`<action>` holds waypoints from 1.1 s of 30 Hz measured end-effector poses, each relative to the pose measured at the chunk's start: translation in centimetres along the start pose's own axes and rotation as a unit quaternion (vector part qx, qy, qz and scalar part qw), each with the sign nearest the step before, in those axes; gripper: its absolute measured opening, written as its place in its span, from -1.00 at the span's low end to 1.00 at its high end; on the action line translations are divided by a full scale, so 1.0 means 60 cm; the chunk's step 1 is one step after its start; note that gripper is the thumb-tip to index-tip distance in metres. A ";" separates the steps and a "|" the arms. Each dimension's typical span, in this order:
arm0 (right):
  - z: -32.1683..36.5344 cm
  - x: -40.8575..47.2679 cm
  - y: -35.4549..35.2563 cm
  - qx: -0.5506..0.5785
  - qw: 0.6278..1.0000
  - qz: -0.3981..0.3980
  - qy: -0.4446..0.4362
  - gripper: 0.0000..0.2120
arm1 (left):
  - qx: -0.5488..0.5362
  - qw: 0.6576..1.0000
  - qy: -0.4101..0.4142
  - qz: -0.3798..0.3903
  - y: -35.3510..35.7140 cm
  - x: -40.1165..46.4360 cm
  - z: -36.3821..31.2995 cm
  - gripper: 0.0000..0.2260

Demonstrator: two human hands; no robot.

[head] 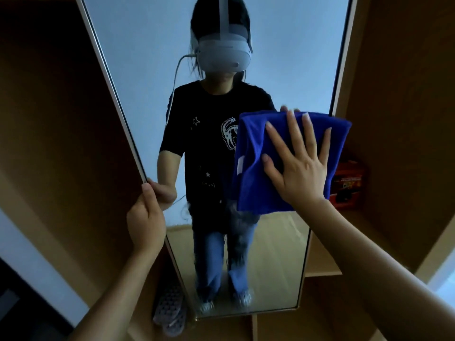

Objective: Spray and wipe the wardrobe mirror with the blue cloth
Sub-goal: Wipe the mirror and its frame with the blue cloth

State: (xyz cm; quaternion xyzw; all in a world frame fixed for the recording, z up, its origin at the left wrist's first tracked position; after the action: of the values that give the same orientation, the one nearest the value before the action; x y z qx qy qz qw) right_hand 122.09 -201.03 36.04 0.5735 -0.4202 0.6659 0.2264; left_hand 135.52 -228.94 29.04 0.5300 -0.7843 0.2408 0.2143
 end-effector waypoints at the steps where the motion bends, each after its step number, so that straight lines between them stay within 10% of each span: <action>1: 0.001 0.005 -0.001 -0.005 1.000 -0.005 0.003 -0.47 | 0.000 1.000 -0.003 0.001 0.000 -0.003 0.002 -0.52; 20: 0.026 -0.314 0.101 -0.017 0.992 0.118 -0.042 -0.49 | 0.054 0.997 -0.037 -0.035 0.005 -0.037 0.032 -0.53; 33: 0.132 -0.083 0.045 0.039 0.999 0.016 -0.001 -0.50 | 0.051 0.998 -0.036 -0.020 0.002 -0.040 0.026 -0.53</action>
State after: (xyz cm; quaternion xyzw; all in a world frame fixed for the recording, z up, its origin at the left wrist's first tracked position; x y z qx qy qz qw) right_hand 125.68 -208.08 30.40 0.5755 -0.4032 0.6850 0.1924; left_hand 136.13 -228.12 26.37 0.5644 -0.7673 0.2566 0.1639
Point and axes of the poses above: each hand's wrist, its own x-axis towards the middle knuckle, its own y-axis out of the palm, z = x × y, the point moved 7 cm from there along x, towards the middle knuckle, and after that the axes turned 7 degrees about -z, right-handed, at the moved point
